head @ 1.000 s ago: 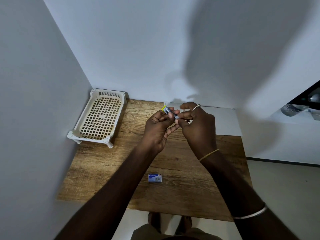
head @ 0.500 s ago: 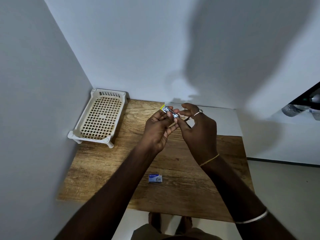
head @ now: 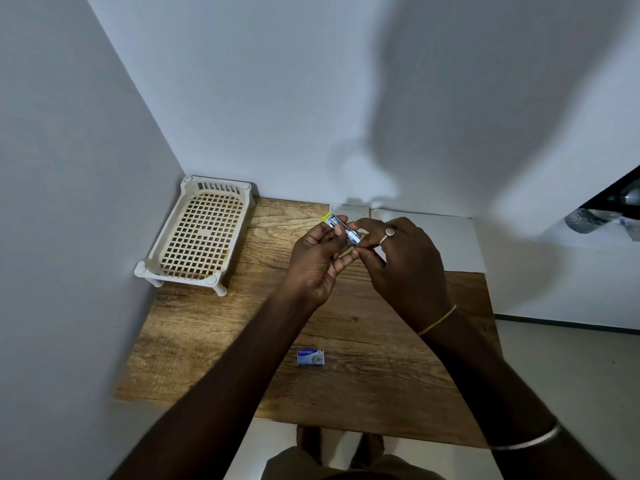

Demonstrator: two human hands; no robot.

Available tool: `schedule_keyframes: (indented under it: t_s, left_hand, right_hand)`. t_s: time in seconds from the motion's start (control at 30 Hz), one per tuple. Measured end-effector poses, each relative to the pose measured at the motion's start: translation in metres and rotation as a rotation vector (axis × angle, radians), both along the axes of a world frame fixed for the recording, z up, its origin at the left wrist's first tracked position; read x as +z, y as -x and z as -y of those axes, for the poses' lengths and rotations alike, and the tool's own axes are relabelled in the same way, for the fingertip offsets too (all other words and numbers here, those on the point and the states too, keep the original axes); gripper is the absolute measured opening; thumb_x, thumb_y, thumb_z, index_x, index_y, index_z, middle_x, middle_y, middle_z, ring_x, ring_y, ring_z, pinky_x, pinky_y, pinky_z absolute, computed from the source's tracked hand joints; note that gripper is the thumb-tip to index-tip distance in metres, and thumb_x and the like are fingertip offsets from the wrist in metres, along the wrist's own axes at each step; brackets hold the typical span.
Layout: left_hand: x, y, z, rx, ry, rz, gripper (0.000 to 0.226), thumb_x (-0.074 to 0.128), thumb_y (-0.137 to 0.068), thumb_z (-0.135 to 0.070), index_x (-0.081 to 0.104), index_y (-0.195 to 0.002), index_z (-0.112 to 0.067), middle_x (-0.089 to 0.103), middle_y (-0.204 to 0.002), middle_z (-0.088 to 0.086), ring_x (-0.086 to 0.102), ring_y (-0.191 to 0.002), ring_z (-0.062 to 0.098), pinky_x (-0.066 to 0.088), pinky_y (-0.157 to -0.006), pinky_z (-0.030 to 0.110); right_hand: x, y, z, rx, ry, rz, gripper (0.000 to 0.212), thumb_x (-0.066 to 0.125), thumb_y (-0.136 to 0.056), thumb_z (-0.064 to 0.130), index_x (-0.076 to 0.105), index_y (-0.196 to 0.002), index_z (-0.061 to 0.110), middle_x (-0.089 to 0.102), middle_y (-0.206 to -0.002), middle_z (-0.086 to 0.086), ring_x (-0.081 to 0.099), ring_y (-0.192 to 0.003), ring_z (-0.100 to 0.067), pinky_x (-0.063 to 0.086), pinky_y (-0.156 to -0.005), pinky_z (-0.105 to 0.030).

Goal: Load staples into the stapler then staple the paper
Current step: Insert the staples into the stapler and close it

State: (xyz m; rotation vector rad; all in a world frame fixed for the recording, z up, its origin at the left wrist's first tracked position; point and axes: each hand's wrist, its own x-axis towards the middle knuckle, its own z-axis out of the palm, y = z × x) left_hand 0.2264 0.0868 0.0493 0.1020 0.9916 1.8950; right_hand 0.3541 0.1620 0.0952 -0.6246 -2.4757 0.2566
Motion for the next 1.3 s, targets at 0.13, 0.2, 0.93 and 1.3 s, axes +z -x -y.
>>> schedule_keyframes:
  t_s: [0.13,0.2,0.93,1.3]
  left_hand:
    - [-0.001,0.001,0.001,-0.017,-0.014,-0.035,0.012,0.059,-0.098,-0.008,0.069,-0.105,-0.013,0.078,-0.100,0.004,0.074,-0.093,0.020,0.061,-0.071,0.030]
    - [-0.001,0.001,0.001,-0.021,-0.017,-0.045,0.012,0.062,-0.095,-0.010,0.069,-0.104,-0.013,0.078,-0.101,0.004,0.073,-0.095,0.020,0.061,-0.073,0.031]
    - [-0.003,0.001,-0.001,-0.030,-0.004,-0.056,0.018,0.056,-0.100,-0.003,0.069,-0.108,-0.012,0.079,-0.097,0.002,0.075,-0.093,0.016,0.062,-0.075,0.032]
    - [-0.006,-0.001,-0.002,-0.048,-0.001,-0.050,0.018,0.055,-0.100,-0.003,0.068,-0.110,-0.010,0.077,-0.098,0.003,0.075,-0.090,0.015,0.062,-0.077,0.031]
  right_hand:
    - [0.000,0.001,0.000,-0.046,0.167,0.024,0.041,0.071,-0.087,0.027,0.064,-0.127,0.026,0.069,-0.097,-0.005,0.063,-0.090,-0.025,0.053,-0.075,-0.037]
    - [0.001,0.001,0.001,-0.044,0.191,0.016,0.041,0.071,-0.087,0.026,0.064,-0.127,0.026,0.069,-0.096,-0.004,0.062,-0.091,-0.024,0.052,-0.076,-0.039]
    - [-0.009,-0.002,-0.003,0.018,-0.180,-0.002,0.031,0.067,-0.093,0.021,0.065,-0.123,0.013,0.072,-0.085,-0.006,0.063,-0.083,-0.028,0.049,-0.064,-0.041]
    - [0.000,0.000,0.000,-0.013,0.167,-0.001,0.042,0.073,-0.084,0.019,0.065,-0.125,0.026,0.069,-0.095,-0.004,0.062,-0.093,-0.022,0.051,-0.075,-0.035]
